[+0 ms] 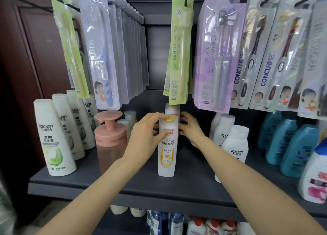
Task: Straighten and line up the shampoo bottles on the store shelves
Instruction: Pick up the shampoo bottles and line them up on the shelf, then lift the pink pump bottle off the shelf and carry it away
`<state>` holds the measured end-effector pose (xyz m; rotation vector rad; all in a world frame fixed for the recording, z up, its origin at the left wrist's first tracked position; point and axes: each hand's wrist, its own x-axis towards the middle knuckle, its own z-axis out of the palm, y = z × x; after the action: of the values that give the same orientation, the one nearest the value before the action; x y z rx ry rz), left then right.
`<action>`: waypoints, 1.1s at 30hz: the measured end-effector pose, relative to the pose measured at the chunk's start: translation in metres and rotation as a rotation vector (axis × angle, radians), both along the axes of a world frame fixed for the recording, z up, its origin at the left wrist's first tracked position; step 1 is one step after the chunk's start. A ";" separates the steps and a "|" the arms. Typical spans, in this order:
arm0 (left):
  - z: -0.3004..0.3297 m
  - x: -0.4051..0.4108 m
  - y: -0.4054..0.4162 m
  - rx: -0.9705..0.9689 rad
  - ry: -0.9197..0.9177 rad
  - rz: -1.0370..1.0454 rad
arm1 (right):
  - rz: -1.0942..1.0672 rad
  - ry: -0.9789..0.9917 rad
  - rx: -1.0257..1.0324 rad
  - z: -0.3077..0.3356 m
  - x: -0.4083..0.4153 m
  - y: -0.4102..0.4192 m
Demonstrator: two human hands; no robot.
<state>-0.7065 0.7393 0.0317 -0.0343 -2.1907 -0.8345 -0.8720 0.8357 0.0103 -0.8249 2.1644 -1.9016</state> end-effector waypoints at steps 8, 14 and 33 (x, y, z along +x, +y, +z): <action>0.000 0.002 0.003 0.032 0.000 -0.008 | 0.031 -0.025 0.052 0.007 -0.001 -0.002; -0.004 0.001 0.007 0.051 0.021 0.019 | -0.058 0.052 0.141 0.001 0.005 0.004; -0.035 0.054 0.020 0.180 0.158 0.438 | 0.005 0.361 -0.006 -0.001 0.140 0.059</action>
<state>-0.6526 0.7598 -0.0030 0.4379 -1.8690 -0.7431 -0.7324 0.8944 0.0095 -1.2586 2.3453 -1.8764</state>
